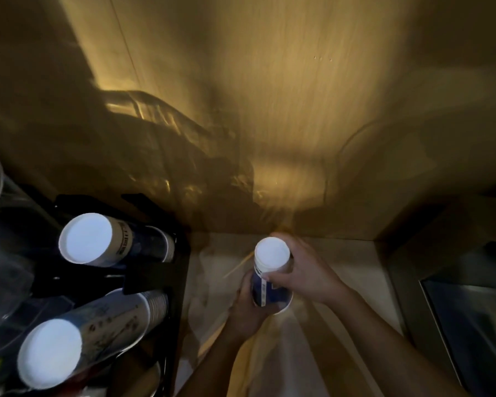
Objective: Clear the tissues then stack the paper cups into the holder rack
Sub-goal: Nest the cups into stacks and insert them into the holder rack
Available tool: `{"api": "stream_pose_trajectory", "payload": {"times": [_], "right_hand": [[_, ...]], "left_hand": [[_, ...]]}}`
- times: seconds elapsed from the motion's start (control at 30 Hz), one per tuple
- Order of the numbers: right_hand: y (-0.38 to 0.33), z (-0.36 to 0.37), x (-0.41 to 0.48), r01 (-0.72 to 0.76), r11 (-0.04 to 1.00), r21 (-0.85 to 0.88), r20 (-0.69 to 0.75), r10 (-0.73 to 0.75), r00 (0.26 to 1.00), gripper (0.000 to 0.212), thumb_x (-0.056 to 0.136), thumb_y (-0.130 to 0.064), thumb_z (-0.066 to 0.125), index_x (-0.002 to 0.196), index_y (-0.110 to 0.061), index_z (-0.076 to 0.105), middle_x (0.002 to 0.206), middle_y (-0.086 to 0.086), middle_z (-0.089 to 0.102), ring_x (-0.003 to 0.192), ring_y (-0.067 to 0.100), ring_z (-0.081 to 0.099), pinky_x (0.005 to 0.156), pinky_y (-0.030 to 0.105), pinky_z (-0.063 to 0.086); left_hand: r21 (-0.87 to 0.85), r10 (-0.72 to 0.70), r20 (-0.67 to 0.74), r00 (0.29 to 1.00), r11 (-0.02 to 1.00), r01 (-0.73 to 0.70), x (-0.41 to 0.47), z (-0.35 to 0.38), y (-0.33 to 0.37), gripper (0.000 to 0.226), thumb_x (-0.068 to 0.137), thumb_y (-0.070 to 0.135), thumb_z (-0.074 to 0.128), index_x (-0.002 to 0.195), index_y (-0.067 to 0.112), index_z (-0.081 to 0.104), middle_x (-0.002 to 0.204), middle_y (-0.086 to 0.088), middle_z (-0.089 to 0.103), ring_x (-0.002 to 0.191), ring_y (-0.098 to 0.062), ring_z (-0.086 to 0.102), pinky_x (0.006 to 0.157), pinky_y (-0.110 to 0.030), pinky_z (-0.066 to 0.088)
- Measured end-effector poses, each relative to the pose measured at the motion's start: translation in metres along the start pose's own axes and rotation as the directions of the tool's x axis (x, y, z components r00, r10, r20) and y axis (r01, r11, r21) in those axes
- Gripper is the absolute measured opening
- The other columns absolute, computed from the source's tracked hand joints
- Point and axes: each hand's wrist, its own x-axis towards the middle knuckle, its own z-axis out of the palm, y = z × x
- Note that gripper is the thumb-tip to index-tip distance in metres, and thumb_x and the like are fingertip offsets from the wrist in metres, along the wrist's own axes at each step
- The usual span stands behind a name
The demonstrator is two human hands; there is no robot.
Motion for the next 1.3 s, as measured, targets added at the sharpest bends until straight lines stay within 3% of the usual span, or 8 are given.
{"api": "stream_pose_trajectory", "payload": {"times": [0.27, 0.4, 0.53, 0.73, 0.83, 1.0, 1.1, 1.3], "right_hand": [[-0.057, -0.019, -0.015, 0.217, 0.975, 0.04, -0.134, -0.21, 0.968, 0.074, 0.057, -0.06, 0.067, 0.122, -0.046, 0.035, 0.12, -0.013, 0.046, 0.11, 0.008, 0.045, 0.087, 0.028, 0.045], [-0.104, -0.038, -0.025, 0.363, 0.926, 0.103, -0.216, -0.335, 0.917, 0.071, 0.06, -0.058, 0.067, 0.123, -0.044, 0.038, 0.119, -0.016, 0.047, 0.109, 0.004, 0.045, 0.086, 0.021, 0.042], [-0.151, -0.049, -0.039, 0.485, 0.869, 0.097, -0.268, -0.446, 0.854, 0.073, 0.06, -0.061, 0.065, 0.125, -0.044, 0.037, 0.123, -0.013, 0.048, 0.11, 0.004, 0.045, 0.088, 0.026, 0.044], [-0.221, -0.053, -0.052, 0.669, 0.734, 0.116, -0.355, -0.598, 0.719, 0.075, 0.063, -0.046, 0.071, 0.13, -0.025, 0.042, 0.117, -0.009, 0.051, 0.103, 0.001, 0.047, 0.08, 0.007, 0.042], [-0.251, -0.051, -0.051, 0.715, 0.686, 0.131, -0.359, -0.64, 0.679, 0.074, 0.063, -0.043, 0.072, 0.129, -0.023, 0.044, 0.12, -0.005, 0.053, 0.104, 0.007, 0.049, 0.078, 0.005, 0.041], [-0.28, -0.029, -0.042, 0.729, 0.674, 0.12, -0.329, -0.666, 0.669, 0.074, 0.063, -0.046, 0.074, 0.126, -0.021, 0.044, 0.121, -0.004, 0.053, 0.109, 0.011, 0.049, 0.089, 0.029, 0.048], [-0.283, -0.011, -0.032, 0.707, 0.702, 0.087, -0.3, -0.658, 0.69, 0.073, 0.065, -0.045, 0.075, 0.127, -0.022, 0.043, 0.123, 0.001, 0.054, 0.111, 0.018, 0.048, 0.091, 0.044, 0.048], [-0.268, 0.017, -0.007, 0.648, 0.752, 0.115, -0.257, -0.608, 0.751, 0.07, 0.068, -0.034, 0.077, 0.127, -0.02, 0.042, 0.129, 0.002, 0.052, 0.115, 0.015, 0.046, 0.096, 0.038, 0.046]], "left_hand": [[-0.177, 0.118, -0.05, 0.992, 0.976, -0.125, -0.034, -0.038, 0.059, 0.064, 0.065, 0.015, 0.083, 0.107, 0.041, 0.042, 0.109, 0.021, 0.053, 0.09, 0.009, 0.062, 0.061, -0.007, 0.049], [-0.304, 0.156, -0.13, 0.979, 0.934, -0.189, -0.071, -0.067, 0.087, 0.076, 0.059, 0.045, 0.081, 0.124, 0.034, 0.043, 0.125, 0.008, 0.055, 0.096, 0.006, 0.063, 0.066, -0.011, 0.053], [-0.485, 0.142, -0.25, 0.958, 0.838, -0.251, -0.102, -0.09, 0.115, 0.063, 0.072, 0.055, 0.064, 0.124, 0.021, 0.055, 0.123, -0.008, 0.065, 0.11, -0.022, 0.063, 0.095, -0.039, 0.051], [-0.486, 0.215, -0.461, 0.861, 0.75, -0.448, -0.139, -0.132, 0.151, 0.036, 0.088, 0.041, 0.049, 0.11, 0.017, 0.064, 0.104, -0.001, 0.075, 0.097, -0.012, 0.069, 0.071, -0.019, 0.055], [-0.475, 0.217, -0.505, 0.835, 0.739, -0.479, -0.15, -0.157, 0.164, 0.035, 0.095, 0.037, 0.041, 0.107, 0.015, 0.065, 0.097, -0.001, 0.076, 0.089, -0.011, 0.071, 0.07, -0.022, 0.055], [-0.499, 0.193, -0.553, 0.81, 0.703, -0.508, -0.152, -0.195, 0.174, 0.04, 0.094, 0.041, 0.042, 0.108, 0.011, 0.063, 0.085, 0.002, 0.078, 0.076, -0.009, 0.073, 0.056, -0.019, 0.055], [-0.465, 0.157, -0.559, 0.814, 0.754, -0.465, -0.146, -0.205, 0.174, 0.046, 0.093, 0.048, 0.041, 0.115, 0.015, 0.064, 0.106, -0.003, 0.074, 0.091, -0.015, 0.072, 0.071, -0.027, 0.056], [-0.402, 0.193, -0.56, 0.806, 0.787, -0.468, -0.132, -0.207, 0.16, 0.046, 0.088, 0.051, 0.046, 0.115, 0.018, 0.065, 0.106, 0.0, 0.074, 0.101, -0.014, 0.068, 0.077, -0.023, 0.057]]}}
